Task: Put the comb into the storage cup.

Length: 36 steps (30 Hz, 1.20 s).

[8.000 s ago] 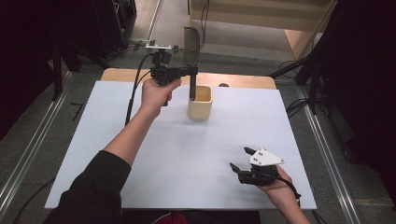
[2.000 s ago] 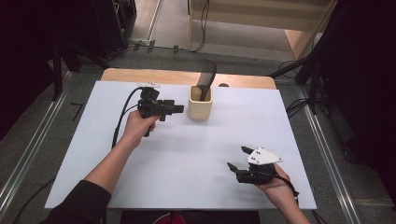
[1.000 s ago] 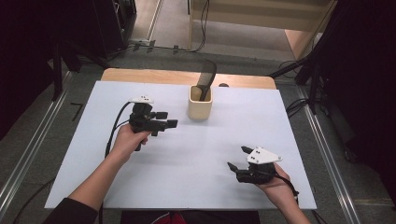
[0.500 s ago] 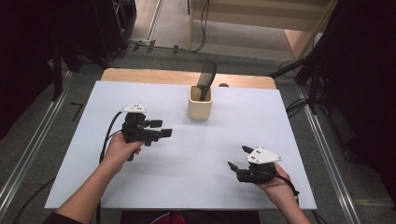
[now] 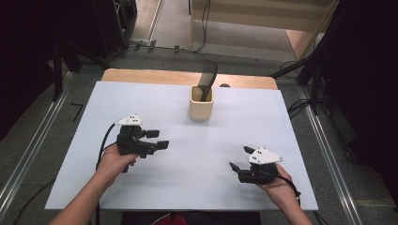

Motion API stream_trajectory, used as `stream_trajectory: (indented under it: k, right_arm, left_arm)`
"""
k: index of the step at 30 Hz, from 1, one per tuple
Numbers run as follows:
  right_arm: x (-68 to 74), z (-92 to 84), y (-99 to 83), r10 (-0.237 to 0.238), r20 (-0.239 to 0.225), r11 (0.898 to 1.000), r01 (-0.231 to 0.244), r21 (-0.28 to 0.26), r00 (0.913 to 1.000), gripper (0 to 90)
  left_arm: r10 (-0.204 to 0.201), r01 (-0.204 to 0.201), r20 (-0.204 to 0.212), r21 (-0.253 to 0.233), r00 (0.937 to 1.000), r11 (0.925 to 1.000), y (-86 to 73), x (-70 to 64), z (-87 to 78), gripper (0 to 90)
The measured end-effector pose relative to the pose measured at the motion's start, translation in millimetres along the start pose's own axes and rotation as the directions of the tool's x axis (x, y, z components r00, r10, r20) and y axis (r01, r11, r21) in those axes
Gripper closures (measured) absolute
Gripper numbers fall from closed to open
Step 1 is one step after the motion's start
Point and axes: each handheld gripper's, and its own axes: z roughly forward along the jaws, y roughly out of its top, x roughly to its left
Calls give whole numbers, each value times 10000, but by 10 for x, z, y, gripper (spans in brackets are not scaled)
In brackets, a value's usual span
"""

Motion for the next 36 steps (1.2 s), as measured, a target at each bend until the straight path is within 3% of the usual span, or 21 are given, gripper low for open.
stream_trajectory:
  k: [15, 23, 36]
  right_arm:
    - [14, 15, 0, -10, -49, 9999, 11, 103, 10000, 230]
    - [12, 20, -1, -78, -99, 9999, 79, 118, 9999, 230]
    - [13, 18, -4, -14, -87, 9999, 16, 148, 10000, 230]
  left_arm:
    - [270, -266, -87, 493, 9996, 9984, -213, -112, -125, 297]
    - [764, -715, -588, 807, 9953, 9942, -316, -164, -222, 297]
    - [790, -709, -764, 1038, 9939, 9921, -427, -139, -359, 297]
